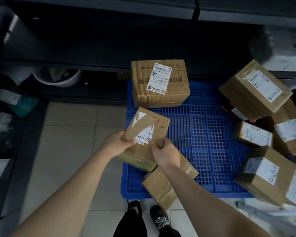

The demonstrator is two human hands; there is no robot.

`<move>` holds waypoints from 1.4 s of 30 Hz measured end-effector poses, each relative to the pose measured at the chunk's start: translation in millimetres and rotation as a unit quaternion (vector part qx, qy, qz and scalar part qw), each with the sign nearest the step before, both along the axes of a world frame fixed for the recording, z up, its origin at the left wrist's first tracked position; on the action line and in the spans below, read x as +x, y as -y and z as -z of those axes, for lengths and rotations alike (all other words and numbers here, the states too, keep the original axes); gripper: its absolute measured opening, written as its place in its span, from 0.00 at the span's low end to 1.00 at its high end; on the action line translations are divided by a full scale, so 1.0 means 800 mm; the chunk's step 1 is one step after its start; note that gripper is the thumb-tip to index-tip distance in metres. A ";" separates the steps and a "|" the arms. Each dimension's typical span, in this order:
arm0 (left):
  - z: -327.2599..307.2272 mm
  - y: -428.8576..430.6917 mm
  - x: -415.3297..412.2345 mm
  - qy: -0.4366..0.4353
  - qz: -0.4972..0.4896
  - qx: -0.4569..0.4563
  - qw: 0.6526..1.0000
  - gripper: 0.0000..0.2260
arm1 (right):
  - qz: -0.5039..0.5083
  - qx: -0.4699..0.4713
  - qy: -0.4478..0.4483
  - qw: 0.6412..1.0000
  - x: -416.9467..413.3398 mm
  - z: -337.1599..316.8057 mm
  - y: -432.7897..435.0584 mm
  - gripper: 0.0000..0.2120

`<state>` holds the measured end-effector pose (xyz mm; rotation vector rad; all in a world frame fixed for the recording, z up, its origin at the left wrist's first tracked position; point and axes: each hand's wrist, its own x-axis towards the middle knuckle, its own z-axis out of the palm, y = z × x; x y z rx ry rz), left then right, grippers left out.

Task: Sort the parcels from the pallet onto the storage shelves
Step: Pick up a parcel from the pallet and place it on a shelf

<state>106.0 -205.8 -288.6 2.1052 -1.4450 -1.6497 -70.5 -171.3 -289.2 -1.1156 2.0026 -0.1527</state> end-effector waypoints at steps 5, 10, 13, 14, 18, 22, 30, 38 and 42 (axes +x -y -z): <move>-0.027 -0.065 0.013 0.005 -0.111 -0.021 0.994 0.18 | -0.050 -0.029 0.030 0.998 0.012 -0.021 -0.020 0.19; -0.067 -0.137 0.016 0.033 -0.252 -0.053 0.966 0.17 | -0.119 -0.063 0.071 0.988 0.036 -0.056 -0.048 0.19; -0.097 -0.184 0.020 0.028 -0.339 -0.086 0.936 0.16 | -0.155 -0.087 0.093 0.980 0.054 -0.084 -0.067 0.24; -0.110 -0.200 0.023 0.027 -0.368 -0.097 0.924 0.16 | -0.166 -0.098 0.108 0.975 0.063 -0.095 -0.073 0.25; -0.160 -0.258 0.046 0.023 -0.466 -0.157 0.870 0.13 | -0.228 -0.143 0.180 0.946 0.112 -0.142 -0.100 0.24; -0.211 -0.318 0.082 0.035 -0.536 -0.215 0.816 0.15 | -0.277 -0.140 0.242 0.919 0.175 -0.187 -0.135 0.33; -0.304 -0.460 0.170 0.109 -0.652 -0.276 0.697 0.23 | -0.375 -0.146 0.375 0.835 0.310 -0.272 -0.243 0.36; -0.394 -0.618 0.267 0.183 -0.661 -0.322 0.652 0.24 | -0.462 -0.185 0.454 0.739 0.452 -0.355 -0.382 0.32; -0.436 -0.700 0.321 0.238 -0.653 -0.353 0.627 0.29 | -0.496 -0.214 0.490 0.684 0.519 -0.396 -0.455 0.32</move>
